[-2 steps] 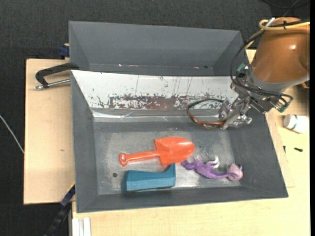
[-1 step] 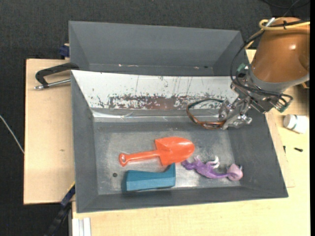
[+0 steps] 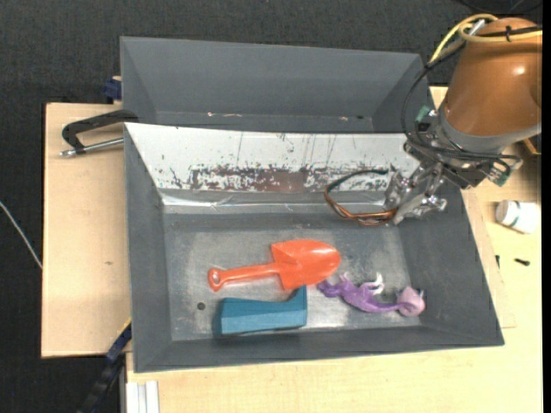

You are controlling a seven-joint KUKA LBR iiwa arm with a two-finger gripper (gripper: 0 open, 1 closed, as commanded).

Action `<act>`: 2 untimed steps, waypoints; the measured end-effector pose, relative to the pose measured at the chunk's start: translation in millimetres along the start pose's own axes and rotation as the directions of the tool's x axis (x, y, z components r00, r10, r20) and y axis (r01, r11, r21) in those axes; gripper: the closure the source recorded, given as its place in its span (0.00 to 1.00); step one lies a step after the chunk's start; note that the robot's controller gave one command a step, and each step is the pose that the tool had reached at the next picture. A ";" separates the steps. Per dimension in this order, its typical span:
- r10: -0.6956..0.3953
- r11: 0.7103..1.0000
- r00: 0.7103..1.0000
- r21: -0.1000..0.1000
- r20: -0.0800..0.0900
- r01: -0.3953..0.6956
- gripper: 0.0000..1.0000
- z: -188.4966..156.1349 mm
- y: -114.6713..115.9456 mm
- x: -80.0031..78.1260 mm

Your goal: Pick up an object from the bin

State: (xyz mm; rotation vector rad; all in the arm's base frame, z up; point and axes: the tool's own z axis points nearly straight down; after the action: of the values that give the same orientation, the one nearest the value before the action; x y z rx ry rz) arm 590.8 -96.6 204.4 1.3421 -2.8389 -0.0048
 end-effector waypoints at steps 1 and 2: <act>-0.485 0.874 0.874 0.009 0.002 0.485 0.00 -66.5 -1.1 11.7; -0.494 0.870 0.870 0.010 0.001 0.494 0.00 -76.4 -2.0 15.8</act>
Offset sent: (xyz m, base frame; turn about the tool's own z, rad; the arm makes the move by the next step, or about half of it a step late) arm 0.0000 0.0000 0.0000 0.0000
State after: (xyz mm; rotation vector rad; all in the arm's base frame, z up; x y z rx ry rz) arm 582.6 -110.2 280.9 2.0276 -2.4085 0.0062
